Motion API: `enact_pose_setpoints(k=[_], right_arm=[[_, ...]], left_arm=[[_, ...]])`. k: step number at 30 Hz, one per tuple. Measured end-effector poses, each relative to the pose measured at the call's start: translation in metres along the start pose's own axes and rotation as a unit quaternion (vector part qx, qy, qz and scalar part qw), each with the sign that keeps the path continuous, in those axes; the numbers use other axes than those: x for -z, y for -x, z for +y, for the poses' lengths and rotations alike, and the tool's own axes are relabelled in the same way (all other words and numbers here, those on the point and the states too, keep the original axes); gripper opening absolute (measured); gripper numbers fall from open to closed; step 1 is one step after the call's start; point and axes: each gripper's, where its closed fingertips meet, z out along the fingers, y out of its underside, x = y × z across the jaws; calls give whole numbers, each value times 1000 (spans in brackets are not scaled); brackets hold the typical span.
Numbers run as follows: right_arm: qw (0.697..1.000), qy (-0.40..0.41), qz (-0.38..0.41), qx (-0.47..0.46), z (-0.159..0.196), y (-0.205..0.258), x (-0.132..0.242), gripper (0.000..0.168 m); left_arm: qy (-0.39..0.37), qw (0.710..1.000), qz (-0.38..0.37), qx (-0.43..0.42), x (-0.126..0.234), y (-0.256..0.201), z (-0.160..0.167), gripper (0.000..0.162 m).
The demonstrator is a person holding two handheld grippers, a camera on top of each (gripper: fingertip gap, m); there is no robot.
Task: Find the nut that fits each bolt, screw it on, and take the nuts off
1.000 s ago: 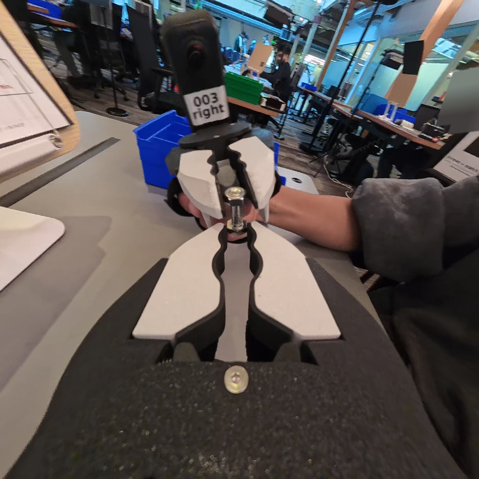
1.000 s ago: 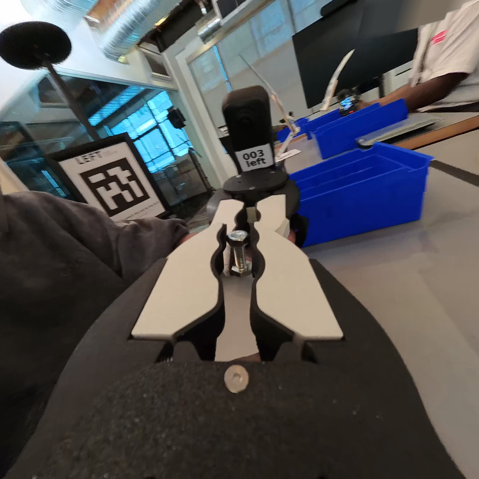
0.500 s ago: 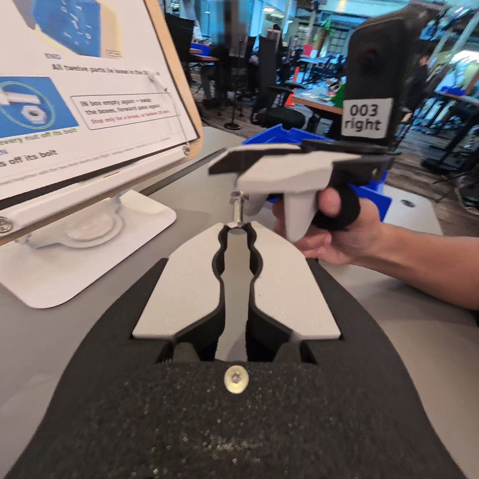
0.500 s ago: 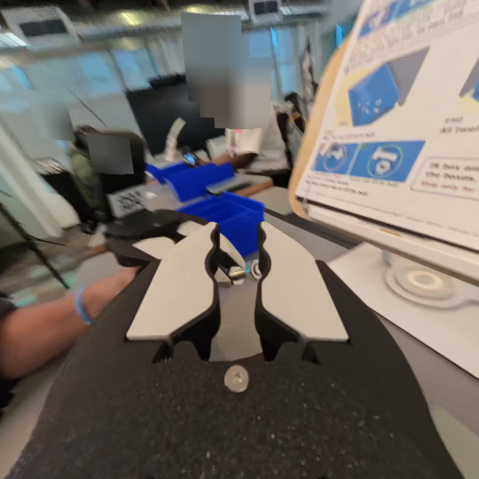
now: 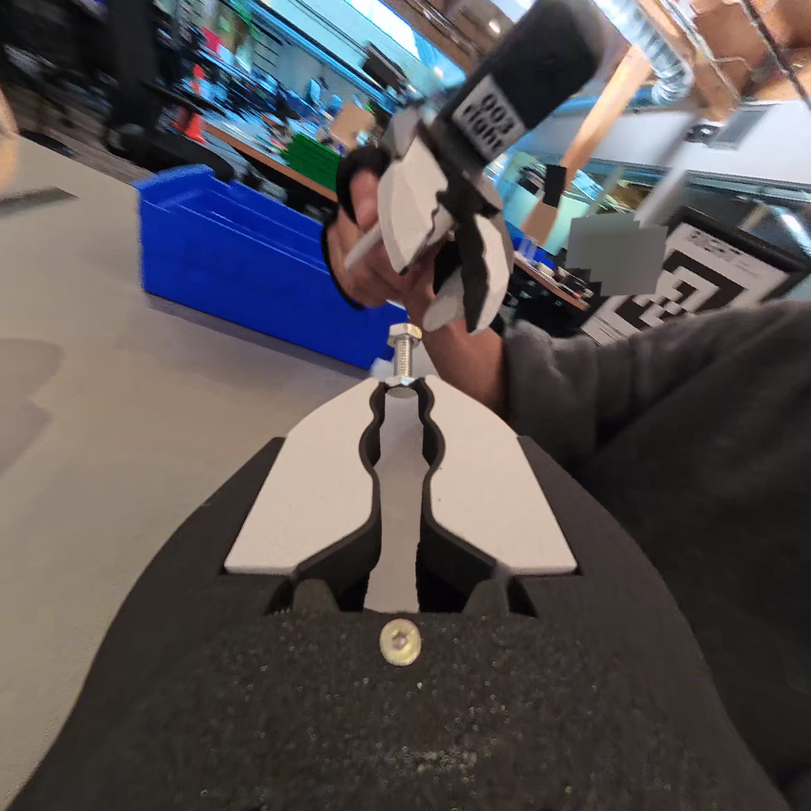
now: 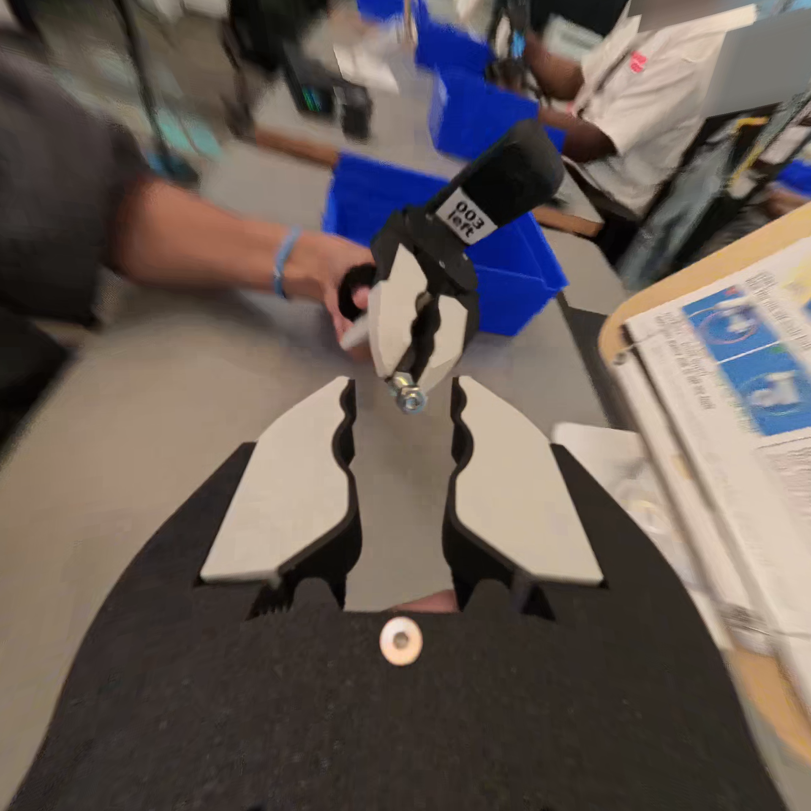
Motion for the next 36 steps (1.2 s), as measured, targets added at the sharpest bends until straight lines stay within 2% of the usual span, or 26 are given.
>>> enact_pose_setpoints(k=[3, 7, 9, 11, 15, 16, 20, 22, 25, 26, 28, 30, 31, 32, 33, 34, 36], right_arm=[[979, 104, 73, 157, 1, 14, -3, 32], [940, 173, 82, 281, 6, 34, -2, 37], [922, 188, 83, 328, 9, 38, -2, 37], [909, 190, 72, 364, 10, 45, -3, 30], [904, 187, 64, 379, 10, 50, -4, 22], [908, 183, 62, 372, 9, 50, -5, 17], [933, 179, 60, 306, 9, 46, -7, 16], [961, 181, 43, 204, 14, 42, -8, 16], [989, 139, 13, -49, 10, 36, -9, 16], [982, 125, 3, -144, 8, 33, -9, 16], [946, 106, -5, -306, 8, 27, -9, 16], [918, 104, -5, -383, 12, 27, -9, 16], [920, 93, -5, -381, 9, 28, -9, 16], [935, 80, -9, -344, 3, 29, -8, 20], [956, 80, -12, -283, 0, 32, -6, 32], [974, 91, 4, -205, 0, 33, -3, 45], [990, 128, 53, -7, 2, 34, 3, 52]], left_arm=[[20, 997, 74, 5, -5, -23, 8, 14], [49, 992, 116, -3, -11, -41, 17, 14], [63, 990, 128, -6, -13, -47, 21, 14], [70, 989, 131, -7, -15, -49, 23, 13], [76, 989, 129, -7, -16, -49, 26, 14], [77, 989, 128, -8, -15, -48, 26, 14], [71, 991, 116, -11, -13, -44, 23, 14], [74, 993, 88, -27, -13, -38, 23, 14], [52, 996, 67, -38, -9, -34, 14, 14], [43, 996, 58, -43, -8, -32, 10, 14], [38, 997, 31, -53, -8, -26, 7, 14], [43, 997, 19, -60, -8, -23, 7, 14], [41, 997, 24, -58, -9, -25, 7, 14], [35, 997, 31, -55, -8, -27, 5, 14], [33, 997, 34, -53, -8, -28, 4, 14], [36, 997, 38, -52, -7, -29, 5, 14], [46, 996, 54, -46, -7, -33, 9, 14]])
